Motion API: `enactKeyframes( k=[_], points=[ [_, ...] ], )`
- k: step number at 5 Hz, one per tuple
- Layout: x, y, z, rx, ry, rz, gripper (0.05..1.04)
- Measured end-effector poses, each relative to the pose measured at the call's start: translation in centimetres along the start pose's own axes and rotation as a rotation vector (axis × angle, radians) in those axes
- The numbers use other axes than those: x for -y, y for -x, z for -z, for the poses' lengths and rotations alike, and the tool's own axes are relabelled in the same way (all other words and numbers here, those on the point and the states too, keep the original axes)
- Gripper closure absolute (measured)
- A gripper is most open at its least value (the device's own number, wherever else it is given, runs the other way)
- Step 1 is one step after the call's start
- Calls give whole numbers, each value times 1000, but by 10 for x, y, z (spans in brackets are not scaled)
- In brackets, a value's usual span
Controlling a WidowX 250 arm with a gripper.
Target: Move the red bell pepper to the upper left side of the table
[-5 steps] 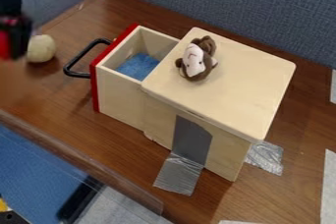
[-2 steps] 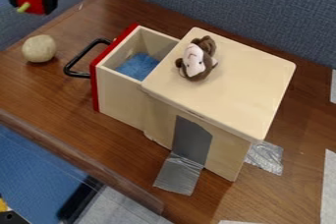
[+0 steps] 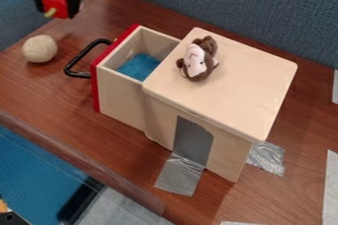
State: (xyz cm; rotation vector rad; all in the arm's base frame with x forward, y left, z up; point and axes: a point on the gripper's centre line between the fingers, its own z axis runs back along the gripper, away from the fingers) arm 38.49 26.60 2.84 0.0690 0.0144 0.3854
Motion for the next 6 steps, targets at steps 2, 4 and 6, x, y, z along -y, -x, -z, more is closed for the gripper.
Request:
enactKeyframes(
  k=[2, 4, 6],
  points=[
    [5, -14, 23, -12, -22, 18, 187],
    [13, -7, 19, -6, 20, 46, 78],
    [18, 4, -63, 145, 51, 92, 83]
  ],
)
